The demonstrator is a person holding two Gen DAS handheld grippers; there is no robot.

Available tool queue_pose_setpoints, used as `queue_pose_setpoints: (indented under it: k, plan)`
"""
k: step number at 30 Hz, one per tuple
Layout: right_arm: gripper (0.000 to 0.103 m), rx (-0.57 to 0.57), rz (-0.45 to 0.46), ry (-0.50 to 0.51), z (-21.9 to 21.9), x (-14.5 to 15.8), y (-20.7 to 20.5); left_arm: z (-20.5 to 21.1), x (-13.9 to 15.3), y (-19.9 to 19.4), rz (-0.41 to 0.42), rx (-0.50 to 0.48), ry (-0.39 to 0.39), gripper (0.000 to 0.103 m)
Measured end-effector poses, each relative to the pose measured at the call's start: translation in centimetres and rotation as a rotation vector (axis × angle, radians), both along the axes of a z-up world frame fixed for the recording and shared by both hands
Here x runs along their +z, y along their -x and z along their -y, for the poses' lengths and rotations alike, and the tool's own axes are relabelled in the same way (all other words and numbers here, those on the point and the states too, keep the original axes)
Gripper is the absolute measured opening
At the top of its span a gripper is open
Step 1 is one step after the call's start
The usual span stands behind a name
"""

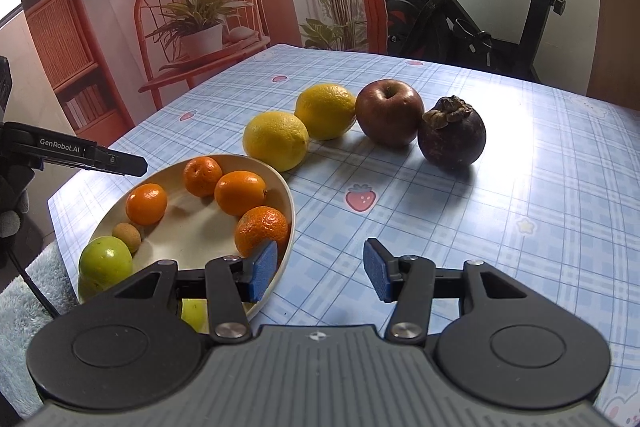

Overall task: Organize fruits
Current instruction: 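Move both open grippers toward the dark purple mangosteen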

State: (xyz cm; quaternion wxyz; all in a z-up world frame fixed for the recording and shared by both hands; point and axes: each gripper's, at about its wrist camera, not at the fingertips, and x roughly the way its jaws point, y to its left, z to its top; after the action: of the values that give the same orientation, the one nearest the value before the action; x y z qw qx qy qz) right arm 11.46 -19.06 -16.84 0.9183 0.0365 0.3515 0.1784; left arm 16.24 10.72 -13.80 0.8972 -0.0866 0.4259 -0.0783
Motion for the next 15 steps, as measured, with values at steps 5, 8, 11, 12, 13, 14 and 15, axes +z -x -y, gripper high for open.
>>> queue_pose_setpoints:
  k: [5,8,11,12,13,14,15]
  plan:
    - [0.052,0.002,-0.003,-0.006,0.1,-0.2,-0.3,1.0,-0.5,-1.0,-0.011,-0.018,-0.006,0.049]
    - [0.052,0.003,0.000,-0.010,0.2,-0.3,-0.3,1.3,-0.8,-1.4,-0.016,-0.029,-0.021,0.049]
    - [0.052,-0.001,-0.001,-0.015,0.3,-0.3,-0.4,1.3,-1.0,-1.7,-0.026,-0.024,-0.032,0.049]
    - [0.052,-0.003,0.001,-0.017,0.2,-0.3,-0.4,1.3,-1.0,-1.7,-0.024,-0.023,-0.029,0.049]
    - [0.052,-0.005,0.007,-0.018,0.3,-0.2,-0.4,1.3,-0.8,-1.7,-0.018,-0.026,-0.026,0.049]
    - [0.052,-0.007,0.014,-0.024,0.4,-0.1,-0.4,1.4,-0.6,-1.7,-0.011,-0.029,-0.024,0.049]
    - [0.052,-0.009,0.023,-0.039,0.6,0.1,-0.4,1.5,-0.3,-1.7,-0.002,-0.033,-0.022,0.049]
